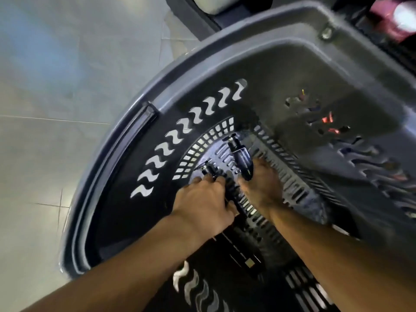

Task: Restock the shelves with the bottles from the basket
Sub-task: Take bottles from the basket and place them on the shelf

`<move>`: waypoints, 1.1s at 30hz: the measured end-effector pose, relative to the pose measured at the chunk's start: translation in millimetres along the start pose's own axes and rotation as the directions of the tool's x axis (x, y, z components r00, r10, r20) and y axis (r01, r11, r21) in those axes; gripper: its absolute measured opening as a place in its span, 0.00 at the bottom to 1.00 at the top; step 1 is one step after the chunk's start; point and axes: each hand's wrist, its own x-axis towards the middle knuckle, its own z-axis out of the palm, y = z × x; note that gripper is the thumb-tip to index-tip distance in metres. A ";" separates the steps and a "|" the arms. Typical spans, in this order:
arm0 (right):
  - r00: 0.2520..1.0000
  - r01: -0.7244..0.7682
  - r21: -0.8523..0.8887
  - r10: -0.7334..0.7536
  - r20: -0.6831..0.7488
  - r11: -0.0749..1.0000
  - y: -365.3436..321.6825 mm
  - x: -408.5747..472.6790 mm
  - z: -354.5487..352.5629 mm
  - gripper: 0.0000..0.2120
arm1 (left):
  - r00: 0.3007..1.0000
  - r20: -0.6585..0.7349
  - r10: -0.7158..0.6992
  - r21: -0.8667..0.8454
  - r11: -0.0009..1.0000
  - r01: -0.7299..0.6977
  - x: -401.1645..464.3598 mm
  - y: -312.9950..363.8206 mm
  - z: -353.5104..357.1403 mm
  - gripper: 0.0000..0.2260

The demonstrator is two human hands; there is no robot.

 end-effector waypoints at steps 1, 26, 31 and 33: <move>1.000 -0.015 0.050 0.015 -0.001 0.999 1.4 -3.8 -2.8 0.15 | 1.000 0.012 -0.012 -0.021 1.000 0.012 2.0 -0.8 0.5 0.23; 0.996 -0.087 0.586 0.054 0.074 0.805 90.5 -68.4 -52.8 0.14 | 0.804 0.157 -0.573 -0.783 0.424 0.455 106.6 -2.7 63.3 0.13; 0.997 -0.075 0.544 0.064 0.040 0.835 85.1 -92.1 -74.8 0.12 | 0.825 0.111 -0.555 -0.837 0.396 0.379 76.8 0.9 49.5 0.22; 0.997 -0.069 0.544 0.071 0.018 0.836 78.4 -106.9 -91.9 0.12 | 0.848 0.081 -0.525 -0.839 0.424 0.342 55.9 4.5 31.5 0.19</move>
